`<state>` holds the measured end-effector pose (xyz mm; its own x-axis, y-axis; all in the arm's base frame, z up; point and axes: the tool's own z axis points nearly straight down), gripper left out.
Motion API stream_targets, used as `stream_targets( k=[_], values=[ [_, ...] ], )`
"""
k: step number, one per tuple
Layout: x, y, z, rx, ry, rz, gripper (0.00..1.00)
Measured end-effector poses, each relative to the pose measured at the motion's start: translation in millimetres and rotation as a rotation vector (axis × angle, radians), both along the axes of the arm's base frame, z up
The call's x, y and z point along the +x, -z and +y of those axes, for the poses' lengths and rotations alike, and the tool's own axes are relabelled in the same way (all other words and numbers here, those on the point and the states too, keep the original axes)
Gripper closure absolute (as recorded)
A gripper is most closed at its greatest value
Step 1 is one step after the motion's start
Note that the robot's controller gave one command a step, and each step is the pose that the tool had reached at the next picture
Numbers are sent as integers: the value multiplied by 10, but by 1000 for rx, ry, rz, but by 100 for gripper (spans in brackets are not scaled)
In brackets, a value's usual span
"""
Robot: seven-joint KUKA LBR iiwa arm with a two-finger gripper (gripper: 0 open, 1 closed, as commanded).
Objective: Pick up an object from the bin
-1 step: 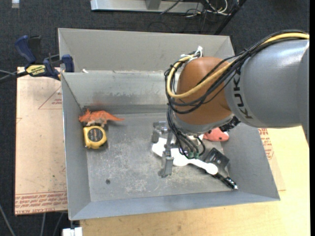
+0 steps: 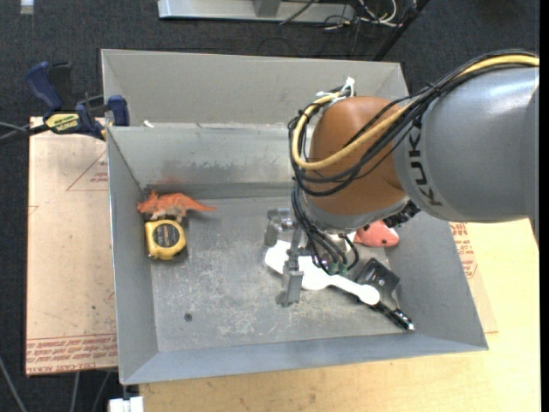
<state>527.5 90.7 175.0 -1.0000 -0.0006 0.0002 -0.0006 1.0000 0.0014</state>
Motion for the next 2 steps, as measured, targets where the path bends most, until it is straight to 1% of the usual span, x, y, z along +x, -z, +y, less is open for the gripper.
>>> stream_targets(
  k=[1,2],
  values=[
    [-7,2,-15,1,-5,0,0],
    [-160,116,-276,-3,-107,0,0]
  ],
)
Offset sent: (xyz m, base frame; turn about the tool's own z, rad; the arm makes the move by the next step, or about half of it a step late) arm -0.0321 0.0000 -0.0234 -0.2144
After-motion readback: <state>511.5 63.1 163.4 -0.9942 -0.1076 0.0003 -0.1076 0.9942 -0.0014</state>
